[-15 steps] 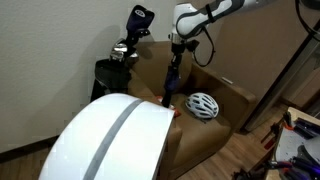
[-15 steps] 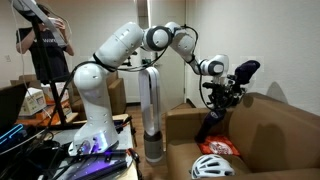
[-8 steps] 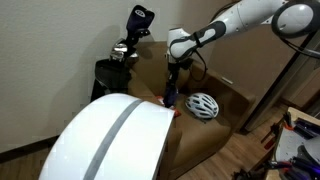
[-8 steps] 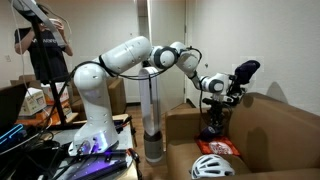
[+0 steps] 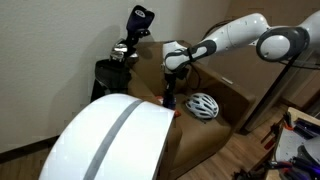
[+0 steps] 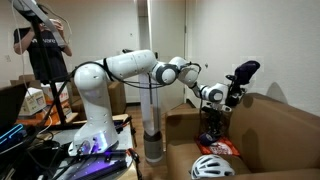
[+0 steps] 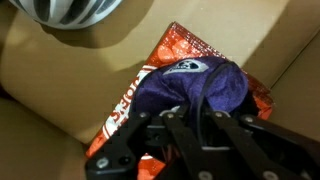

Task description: Pull out the sock from the golf bag and put it on the sofa

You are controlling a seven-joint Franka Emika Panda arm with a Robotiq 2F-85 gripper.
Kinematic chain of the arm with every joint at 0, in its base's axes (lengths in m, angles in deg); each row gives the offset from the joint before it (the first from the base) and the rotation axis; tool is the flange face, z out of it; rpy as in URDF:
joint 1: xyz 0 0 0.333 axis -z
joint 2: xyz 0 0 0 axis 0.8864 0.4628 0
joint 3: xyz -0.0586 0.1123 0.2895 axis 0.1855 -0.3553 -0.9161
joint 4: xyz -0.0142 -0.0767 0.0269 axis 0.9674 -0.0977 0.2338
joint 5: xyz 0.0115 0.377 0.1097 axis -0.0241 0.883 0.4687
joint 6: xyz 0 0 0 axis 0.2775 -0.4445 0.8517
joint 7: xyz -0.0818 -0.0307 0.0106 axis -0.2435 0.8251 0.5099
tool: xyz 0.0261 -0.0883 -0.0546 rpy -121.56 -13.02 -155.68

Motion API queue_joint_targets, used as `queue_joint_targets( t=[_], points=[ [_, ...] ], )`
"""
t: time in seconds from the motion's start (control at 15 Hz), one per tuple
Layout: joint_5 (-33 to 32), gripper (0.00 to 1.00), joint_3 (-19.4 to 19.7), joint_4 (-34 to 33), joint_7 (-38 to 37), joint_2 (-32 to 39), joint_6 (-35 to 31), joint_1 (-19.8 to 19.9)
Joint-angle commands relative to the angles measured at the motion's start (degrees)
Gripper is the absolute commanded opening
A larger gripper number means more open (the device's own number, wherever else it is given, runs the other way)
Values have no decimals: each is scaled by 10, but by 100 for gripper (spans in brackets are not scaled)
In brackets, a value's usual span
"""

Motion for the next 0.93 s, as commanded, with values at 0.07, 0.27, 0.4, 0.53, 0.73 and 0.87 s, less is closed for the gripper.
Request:
queue_joint_targets(
  t=[0.07,0.27,0.4,0.53,0.73,0.87],
  points=[
    [-2,34,-2,-119,21,72,68,-8],
    [0,47,-7,-136,20,74,80,-7],
    [3,59,-4,-131,16,62,77,-8],
    [3,73,-5,-134,18,52,71,-8],
    [6,92,-9,-139,15,35,76,-9],
    [7,99,-8,-139,-2,24,76,-10]
  ],
)
